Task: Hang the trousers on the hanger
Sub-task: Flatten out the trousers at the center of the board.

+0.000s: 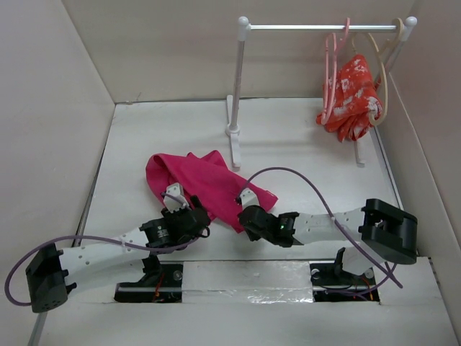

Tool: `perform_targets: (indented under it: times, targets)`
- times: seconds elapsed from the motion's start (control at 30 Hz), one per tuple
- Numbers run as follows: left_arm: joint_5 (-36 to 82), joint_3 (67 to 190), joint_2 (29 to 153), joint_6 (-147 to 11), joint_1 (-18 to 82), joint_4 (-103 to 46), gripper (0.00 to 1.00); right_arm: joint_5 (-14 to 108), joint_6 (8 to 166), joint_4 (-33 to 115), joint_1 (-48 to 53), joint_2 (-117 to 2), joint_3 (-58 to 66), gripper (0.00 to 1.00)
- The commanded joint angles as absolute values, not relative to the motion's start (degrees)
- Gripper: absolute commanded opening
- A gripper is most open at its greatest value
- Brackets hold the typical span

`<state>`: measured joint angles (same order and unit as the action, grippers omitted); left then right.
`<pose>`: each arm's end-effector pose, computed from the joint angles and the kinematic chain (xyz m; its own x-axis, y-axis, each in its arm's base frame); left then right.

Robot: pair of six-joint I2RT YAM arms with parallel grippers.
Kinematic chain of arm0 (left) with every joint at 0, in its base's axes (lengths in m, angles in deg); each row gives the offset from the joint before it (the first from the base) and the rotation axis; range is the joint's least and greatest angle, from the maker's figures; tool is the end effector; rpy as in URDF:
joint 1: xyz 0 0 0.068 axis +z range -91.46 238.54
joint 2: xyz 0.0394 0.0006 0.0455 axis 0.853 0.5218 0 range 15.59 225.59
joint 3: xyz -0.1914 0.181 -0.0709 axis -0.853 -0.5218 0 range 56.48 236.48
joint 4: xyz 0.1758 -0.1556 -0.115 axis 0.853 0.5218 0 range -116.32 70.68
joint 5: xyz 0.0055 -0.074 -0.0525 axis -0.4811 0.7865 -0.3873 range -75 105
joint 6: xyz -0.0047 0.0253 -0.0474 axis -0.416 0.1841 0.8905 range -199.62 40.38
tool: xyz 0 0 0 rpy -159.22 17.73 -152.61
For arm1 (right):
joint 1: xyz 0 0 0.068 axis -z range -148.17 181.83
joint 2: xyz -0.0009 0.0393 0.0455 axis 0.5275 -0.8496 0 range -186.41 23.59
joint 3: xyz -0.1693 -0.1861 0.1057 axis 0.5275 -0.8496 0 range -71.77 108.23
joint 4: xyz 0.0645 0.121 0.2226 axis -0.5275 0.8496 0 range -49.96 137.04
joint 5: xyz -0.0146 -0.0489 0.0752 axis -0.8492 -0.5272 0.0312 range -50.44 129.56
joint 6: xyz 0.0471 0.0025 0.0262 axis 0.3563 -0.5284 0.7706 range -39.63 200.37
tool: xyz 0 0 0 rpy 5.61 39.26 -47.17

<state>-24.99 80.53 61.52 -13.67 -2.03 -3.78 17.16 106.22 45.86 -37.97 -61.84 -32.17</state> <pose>0.0977 -0.1268 0.1967 -0.5436 -0.4603 -0.7019 -0.1340 0.8731 -0.4688 0.1091 0.2572 0.1590 -0.5865 -0.4265 -0.6886 -0.5895 0.8078 0.0017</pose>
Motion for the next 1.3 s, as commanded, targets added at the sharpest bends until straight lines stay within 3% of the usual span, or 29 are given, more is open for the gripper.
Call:
perform_targets:
  times: [0.0,0.07,0.17,0.47,0.63,0.8,0.83,0.93,0.97,1.1,1.27]
  targets:
    - [-33.42,83.98,64.09,0.34,-5.78,4.87,0.64,14.6,107.88,41.97,-37.69,-60.36,-31.16,0.29]
    - [-34.48,84.25,67.07,5.77,-7.8,7.85,0.65,13.2,108.49,43.02,-37.69,-58.69,-31.34,0.12]
    - [-34.75,85.3,71.46,9.67,-9.83,10.94,0.7,10.56,108.67,44.96,-37.08,-53.07,-31.95,0.03]
    - [-35.62,82.14,69.38,13.63,-9.83,8.57,0.71,8.35,106.48,52.52,-29.53,-30.76,-29.93,0.0]
    - [-32.91,80.48,67.71,-2.07,-1.94,-8.16,0.75,10.9,104.54,54.27,-27.4,-24.93,-26.34,0.0]
    - [-27.21,78.53,70.51,-15.69,11.66,-19.8,0.58,9.24,103.31,60.33,-27.4,-22.47,-20.62,0.0]
    - [-26.05,78.97,70.95,-17.29,13.53,-22.0,0.44,9.06,102.88,61.04,-28.01,-21.16,-19.66,0.0]
    - [-25.25,80.56,71.75,-21.17,18.01,-24.2,0.16,8.45,102.43,64.2,-28.8,-19.39,-15.62,0.0]
    - [-25.17,80.73,71.84,-21.78,19.07,-24.74,0.0,8.1,102.17,65.08,-29.59,-18.52,-14.65,0.0]
    - [-20.09,80.91,71.31,-26.61,26.98,-27.82,0.0,6.95,102.17,70.87,-32.32,-18.07,-8.07,0.0]
    - [-22.17,84.68,65.44,-31.26,32.25,-22.11,0.0,10.63,102.69,73.96,-39.0,-18.07,-0.15,0.0]
